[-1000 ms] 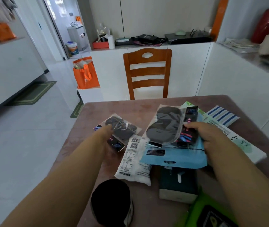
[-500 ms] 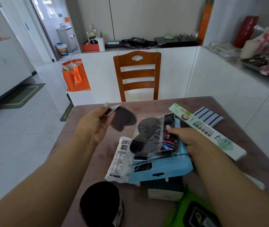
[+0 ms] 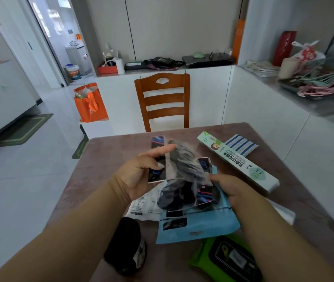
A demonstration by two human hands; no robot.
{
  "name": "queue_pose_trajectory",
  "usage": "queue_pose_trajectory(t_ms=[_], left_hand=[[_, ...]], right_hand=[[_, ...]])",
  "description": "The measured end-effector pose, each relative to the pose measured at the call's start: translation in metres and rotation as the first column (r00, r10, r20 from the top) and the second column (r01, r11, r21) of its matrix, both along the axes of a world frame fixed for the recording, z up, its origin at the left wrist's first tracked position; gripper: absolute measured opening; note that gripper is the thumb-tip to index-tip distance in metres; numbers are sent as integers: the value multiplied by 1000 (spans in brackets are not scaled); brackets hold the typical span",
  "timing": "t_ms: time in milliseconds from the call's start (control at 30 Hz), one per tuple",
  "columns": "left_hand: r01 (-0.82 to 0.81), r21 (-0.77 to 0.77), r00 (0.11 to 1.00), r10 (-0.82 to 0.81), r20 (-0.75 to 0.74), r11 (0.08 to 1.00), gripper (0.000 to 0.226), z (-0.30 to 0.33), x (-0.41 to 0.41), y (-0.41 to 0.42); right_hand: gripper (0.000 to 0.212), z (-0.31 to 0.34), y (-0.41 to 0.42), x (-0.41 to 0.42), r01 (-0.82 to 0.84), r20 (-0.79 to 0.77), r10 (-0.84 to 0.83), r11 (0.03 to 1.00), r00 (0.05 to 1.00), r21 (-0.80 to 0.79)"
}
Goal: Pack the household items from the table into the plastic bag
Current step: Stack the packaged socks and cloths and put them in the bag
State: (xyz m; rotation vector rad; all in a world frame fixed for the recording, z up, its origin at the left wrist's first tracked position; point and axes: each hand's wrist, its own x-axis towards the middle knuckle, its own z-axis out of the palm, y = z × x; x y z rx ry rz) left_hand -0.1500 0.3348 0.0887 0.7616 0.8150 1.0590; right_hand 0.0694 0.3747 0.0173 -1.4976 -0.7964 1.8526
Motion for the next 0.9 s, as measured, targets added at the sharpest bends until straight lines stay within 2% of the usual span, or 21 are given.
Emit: queue_pose_trajectory(t_ms=[67, 100, 133, 200, 233, 267, 333, 400, 433, 500, 533, 567, 633, 700, 800, 900], left_hand=[[71, -26, 997, -71, -10, 997, 64, -5, 9, 0], [103, -65, 991, -107, -74, 993, 63, -8, 13, 1], [117, -112, 974, -136, -179, 987, 60, -13, 17, 2], [96, -197, 899, -170, -403, 976, 56, -24, 24, 3], [83, -227, 870, -182, -458, 970, 55, -29, 27, 3], [75, -252, 854, -192, -483, 965, 53, -34, 29, 3], [114, -260, 839, -234, -492, 959, 45, -35, 32, 3], [74, -196, 781, -179, -598, 978, 32, -26, 27, 10], [-26, -146, 732, -80, -677, 989, 29, -23, 20, 15], [-293, -81, 594, 115, -796, 953, 23, -19, 3, 22], [-366, -96, 546, 130, -828, 926, 22, -21, -5, 22], [-408, -140, 539, 114, -834, 902, 21, -23, -11, 19], [-413, -241, 609, 70, -790, 879, 25, -31, -13, 15], [-366, -251, 686, 77, -723, 896, 29, -36, -4, 20], [-250, -241, 807, 64, -587, 938, 47, -35, 20, 28], [-119, -260, 869, -27, -495, 958, 37, -30, 39, 28]], right_hand=[[38, 0, -3, 5, 42, -75, -42, 999, 996, -11], [38, 2, -5, 7, 71, -121, -72, 997, 990, -13], [38, 3, -5, 11, 111, -184, -112, 994, 977, -16], [54, 3, -4, 19, 183, -299, -187, 982, 936, -42], [58, 4, -5, 21, 184, -311, -185, 982, 932, -33], [55, 5, -6, 20, 160, -281, -151, 987, 948, 8], [36, 2, -10, 15, 106, -156, -94, 992, 983, 74], [37, 1, -10, 16, 104, -19, -103, 992, 995, 72], [35, 3, -11, 19, 96, 54, -100, 993, 994, 75], [20, 7, -7, 29, 106, 123, -117, 990, 986, 89], [13, 8, -5, 33, 120, 137, -133, 988, 982, 98], [11, 8, -4, 36, 129, 148, -144, 986, 978, 106], [14, 6, -3, 35, 124, 145, -142, 984, 979, 126], [27, 5, -5, 28, 92, 109, -105, 989, 988, 116], [33, 7, -7, 17, 101, -65, -96, 992, 993, 71], [27, 15, -2, 10, 95, -202, -82, 994, 976, 55]])
